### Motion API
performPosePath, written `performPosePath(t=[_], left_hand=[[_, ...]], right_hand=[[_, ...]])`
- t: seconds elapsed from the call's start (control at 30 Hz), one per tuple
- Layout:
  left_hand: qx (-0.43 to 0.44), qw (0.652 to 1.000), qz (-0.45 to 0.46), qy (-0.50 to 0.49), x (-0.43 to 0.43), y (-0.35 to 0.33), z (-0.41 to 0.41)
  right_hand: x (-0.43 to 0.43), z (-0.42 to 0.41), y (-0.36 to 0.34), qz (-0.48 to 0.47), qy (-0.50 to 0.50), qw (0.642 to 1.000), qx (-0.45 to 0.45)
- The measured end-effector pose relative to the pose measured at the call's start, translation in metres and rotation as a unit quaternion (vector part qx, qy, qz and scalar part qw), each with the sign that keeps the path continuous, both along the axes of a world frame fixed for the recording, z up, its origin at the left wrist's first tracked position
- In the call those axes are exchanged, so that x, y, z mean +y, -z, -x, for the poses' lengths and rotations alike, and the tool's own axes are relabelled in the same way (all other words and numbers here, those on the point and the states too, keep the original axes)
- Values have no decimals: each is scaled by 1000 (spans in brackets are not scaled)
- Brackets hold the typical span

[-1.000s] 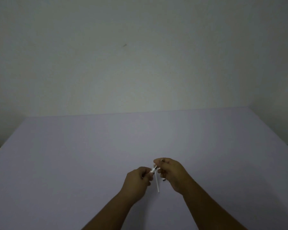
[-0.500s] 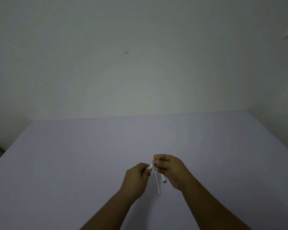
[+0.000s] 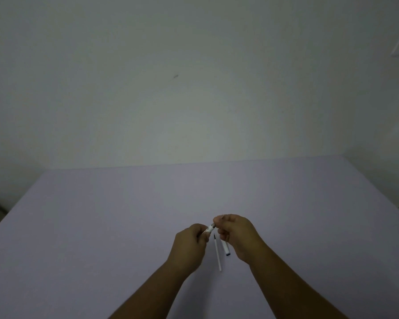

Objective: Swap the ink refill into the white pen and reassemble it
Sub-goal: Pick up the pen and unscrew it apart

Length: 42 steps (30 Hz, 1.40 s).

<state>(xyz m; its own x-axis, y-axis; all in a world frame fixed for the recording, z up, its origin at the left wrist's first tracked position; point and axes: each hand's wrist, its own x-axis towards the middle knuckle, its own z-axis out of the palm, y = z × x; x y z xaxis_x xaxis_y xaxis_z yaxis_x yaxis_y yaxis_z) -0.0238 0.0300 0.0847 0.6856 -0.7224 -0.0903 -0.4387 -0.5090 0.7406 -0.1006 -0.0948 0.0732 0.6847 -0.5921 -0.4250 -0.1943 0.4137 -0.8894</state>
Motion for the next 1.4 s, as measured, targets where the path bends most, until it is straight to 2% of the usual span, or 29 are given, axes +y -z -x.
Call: performPosePath(t=[0.1, 0.27, 0.4, 0.53, 0.7, 0.87, 0.97, 1.07, 1.17, 1.3, 1.4], left_hand=[[-5, 1000, 0, -6, 1, 0, 0], [3, 1000, 5, -8, -1, 0, 2], [0, 1000, 2, -17, -1, -1, 2], [1, 1000, -1, -12, -1, -2, 3], [0, 1000, -1, -16, 0, -4, 4], [2, 1000, 0, -9, 0, -7, 5], [-7, 1000, -1, -16, 0, -6, 5], [-8, 1000, 0, -13, 0, -6, 6], [5, 1000, 2, -9, 0, -7, 7], [36, 999, 12, -18, -1, -8, 7], [90, 995, 31, -9, -1, -9, 6]], right_hand=[[-2, 1, -1, -21, 0, 999, -40], [-1, 1, -2, 15, 10, 1000, -10], [-2, 1, -4, -26, 18, 998, -53], [0, 1, -3, 23, 28, 999, 4], [-1, 0, -5, -21, 26, 998, -46], [3, -1, -6, 23, 30, 999, 5], [1, 0, -7, -15, 23, 998, -53], [2, 1, -8, -36, 22, 998, -37], [3, 0, -4, 20, 22, 999, 13], [-4, -3, -7, 9, 85, 995, -56], [-7, -3, -8, 35, 73, 996, -48]])
